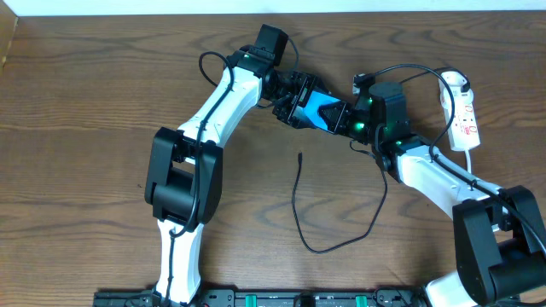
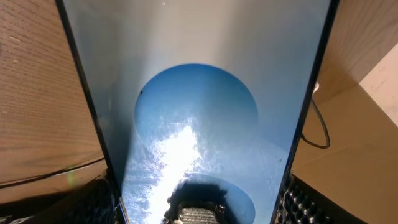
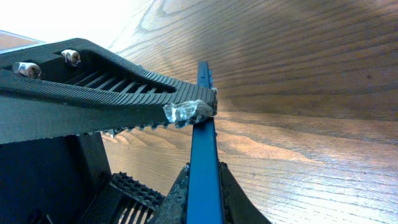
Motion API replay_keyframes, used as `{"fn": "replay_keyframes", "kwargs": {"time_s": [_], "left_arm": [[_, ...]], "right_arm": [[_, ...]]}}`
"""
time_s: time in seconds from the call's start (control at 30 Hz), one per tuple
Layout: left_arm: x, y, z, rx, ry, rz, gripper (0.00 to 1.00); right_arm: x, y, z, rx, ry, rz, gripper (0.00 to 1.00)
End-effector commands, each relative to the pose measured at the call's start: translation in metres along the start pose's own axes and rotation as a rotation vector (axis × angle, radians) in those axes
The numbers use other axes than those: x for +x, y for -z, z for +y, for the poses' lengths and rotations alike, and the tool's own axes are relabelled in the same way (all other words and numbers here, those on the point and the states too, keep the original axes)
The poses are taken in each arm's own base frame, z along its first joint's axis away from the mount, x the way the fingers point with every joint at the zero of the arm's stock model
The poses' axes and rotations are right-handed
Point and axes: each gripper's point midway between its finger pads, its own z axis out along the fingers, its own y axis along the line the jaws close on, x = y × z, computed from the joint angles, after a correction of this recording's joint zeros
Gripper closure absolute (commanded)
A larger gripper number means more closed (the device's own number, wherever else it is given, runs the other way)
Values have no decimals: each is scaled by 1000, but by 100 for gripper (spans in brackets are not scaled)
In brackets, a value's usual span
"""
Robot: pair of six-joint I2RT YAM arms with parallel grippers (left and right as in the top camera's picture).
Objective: Plug charger to phone and switch on socket
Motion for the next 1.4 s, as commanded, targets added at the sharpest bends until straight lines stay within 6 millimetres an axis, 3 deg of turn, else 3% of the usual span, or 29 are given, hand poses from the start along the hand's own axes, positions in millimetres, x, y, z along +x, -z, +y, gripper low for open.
{"fn": "replay_keyframes", "kwargs": {"time_s": [0.0,0.03,0.07,0.13,0.17,0.3,0.43,0.63,0.8,0.9,1.03,1.37], "left_arm": [[17,13,-9,32,-26,21,85],[16,13,-9,31,-26,16,76],[15,13,-9,30,-26,9,57],[12,13,-9,28,-29,-11,11],[11,13,-8,25,-27,-15,6],[6,16,-9,31,-76,-34,6],[-8,36,-16,71,-139,-63,5],[-34,94,-29,94,-313,-352,6],[-28,140,-39,120,-367,-556,2],[-15,161,-46,158,-391,-608,1],[-3,174,-50,188,-407,-620,1],[11,167,-49,242,-271,-512,1]], "right_arm": [[-2,-1,10,-33,20,6,95],[-2,-1,10,-33,19,6,96],[-2,-1,10,-33,16,6,98],[-3,-1,9,-32,8,5,99],[-3,-1,9,-31,-2,4,99],[-9,3,2,-23,-18,-4,99],[-17,11,-18,18,-66,-8,99],[-38,29,-35,-19,-302,-19,99],[-47,36,-30,-87,-543,-9,99],[-49,37,-18,-140,-699,21,99],[-52,39,6,-233,-898,80,99],[-71,49,75,-479,-985,126,99]]}}
